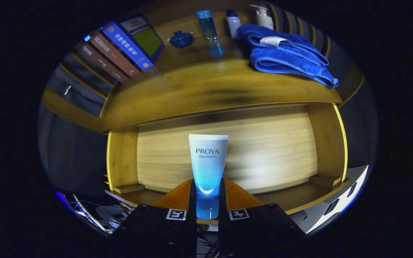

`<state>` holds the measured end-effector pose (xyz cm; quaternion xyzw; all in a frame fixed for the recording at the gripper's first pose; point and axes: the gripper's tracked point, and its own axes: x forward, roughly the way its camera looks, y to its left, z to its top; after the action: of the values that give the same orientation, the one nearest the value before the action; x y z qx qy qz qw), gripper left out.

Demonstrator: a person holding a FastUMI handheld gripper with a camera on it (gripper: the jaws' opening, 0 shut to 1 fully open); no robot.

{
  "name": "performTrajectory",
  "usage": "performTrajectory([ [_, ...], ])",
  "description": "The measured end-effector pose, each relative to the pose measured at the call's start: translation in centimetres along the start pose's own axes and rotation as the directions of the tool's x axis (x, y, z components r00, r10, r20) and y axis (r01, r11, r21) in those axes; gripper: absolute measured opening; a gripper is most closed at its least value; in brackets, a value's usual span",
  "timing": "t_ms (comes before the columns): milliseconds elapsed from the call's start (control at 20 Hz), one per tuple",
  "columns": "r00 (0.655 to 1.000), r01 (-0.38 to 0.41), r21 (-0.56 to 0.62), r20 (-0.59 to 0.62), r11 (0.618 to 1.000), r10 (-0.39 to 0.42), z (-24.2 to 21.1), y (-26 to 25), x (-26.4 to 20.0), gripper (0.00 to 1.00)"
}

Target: Pull open the drawer, take out the items inside it, and place them on the countertop above the cabinet.

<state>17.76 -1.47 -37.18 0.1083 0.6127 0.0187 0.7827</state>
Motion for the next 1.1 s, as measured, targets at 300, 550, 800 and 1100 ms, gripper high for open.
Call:
performTrajectory([
  [300,0.995,0.000,-0.004,0.103,1.000,0.000,6.1,1.0,-3.4,0.28],
  [550,0.991,0.030,-0.034,0.129,0.999,-0.025,11.3,2.6,-2.3,0.28],
  [800,0.994,0.048,-0.084,0.103,0.995,-0.040,14.5,4.8,0.2,0.28],
  [1100,0.994,0.099,-0.112,0.066,0.989,-0.092,16.7,4.9,3.0,0.28],
])
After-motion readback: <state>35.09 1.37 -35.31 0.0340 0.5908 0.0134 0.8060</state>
